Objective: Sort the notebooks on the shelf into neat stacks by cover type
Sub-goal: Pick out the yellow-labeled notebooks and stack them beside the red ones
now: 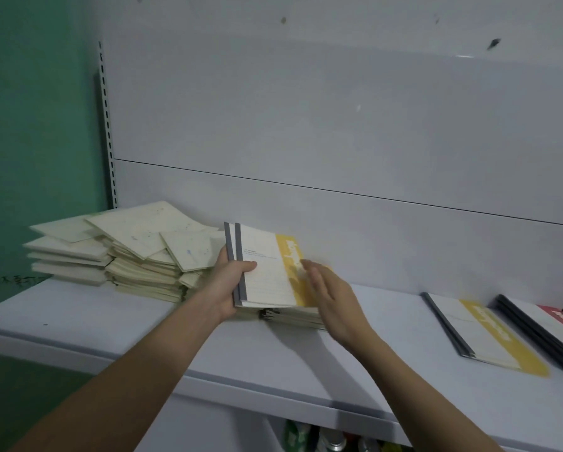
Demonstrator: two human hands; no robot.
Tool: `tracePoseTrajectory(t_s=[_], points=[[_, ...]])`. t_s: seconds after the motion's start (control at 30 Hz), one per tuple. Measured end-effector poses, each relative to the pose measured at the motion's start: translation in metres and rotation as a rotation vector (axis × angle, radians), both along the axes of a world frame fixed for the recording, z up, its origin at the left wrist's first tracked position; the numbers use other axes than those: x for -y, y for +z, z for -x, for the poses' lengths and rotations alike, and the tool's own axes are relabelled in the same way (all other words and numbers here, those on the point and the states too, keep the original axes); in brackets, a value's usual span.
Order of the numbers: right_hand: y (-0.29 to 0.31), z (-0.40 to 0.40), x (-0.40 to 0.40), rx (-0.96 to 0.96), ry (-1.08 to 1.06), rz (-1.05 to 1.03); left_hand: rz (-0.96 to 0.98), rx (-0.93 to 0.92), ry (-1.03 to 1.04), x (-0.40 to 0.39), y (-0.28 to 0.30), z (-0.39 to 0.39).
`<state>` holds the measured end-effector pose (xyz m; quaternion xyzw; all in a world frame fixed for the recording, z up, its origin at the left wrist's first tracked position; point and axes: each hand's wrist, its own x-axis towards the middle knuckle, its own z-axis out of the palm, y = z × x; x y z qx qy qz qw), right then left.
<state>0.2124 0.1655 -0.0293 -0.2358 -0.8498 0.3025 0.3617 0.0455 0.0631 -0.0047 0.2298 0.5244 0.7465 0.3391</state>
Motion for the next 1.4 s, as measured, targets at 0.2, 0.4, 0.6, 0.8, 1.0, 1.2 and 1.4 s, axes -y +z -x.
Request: tracePoseTrajectory(t_s=[0.2,0.4,0.6,0.8,1.0,1.2,1.4], points=[[-0.025,-0.002,-0.025,0.648,-0.129,-0.384,-0.001,-0.015,0.041,0.013,0.007,0.017],[-0.035,-0.004,-0.017,0.684,-0.137,-0.475,0.014,-0.013,0.037,0.018,-0.001,0.021],[-0.018,-0.024,-0.019,0.584,-0.159,-0.31,0.004,-0.016,0.022,0.023,-0.003,0.025],[-0.002,-0.027,-0.01,0.021,-0.317,-0.189,0.013,-0.05,-0.06,0.023,-0.003,0.012],[-0.007,-0.014,0.041,0.105,-0.128,-0.365,0.032,-0.026,-0.173,0.01,-0.016,-0.018],[-0.028,-0.023,0.05,0.273,0.022,-0.389,-0.039,0.086,-0.256,-0.003,-0.025,-0.035],[-0.015,-0.058,0.043,0.163,-0.176,-0.258,-0.028,0.02,-0.281,-0.019,-0.03,-0.052]])
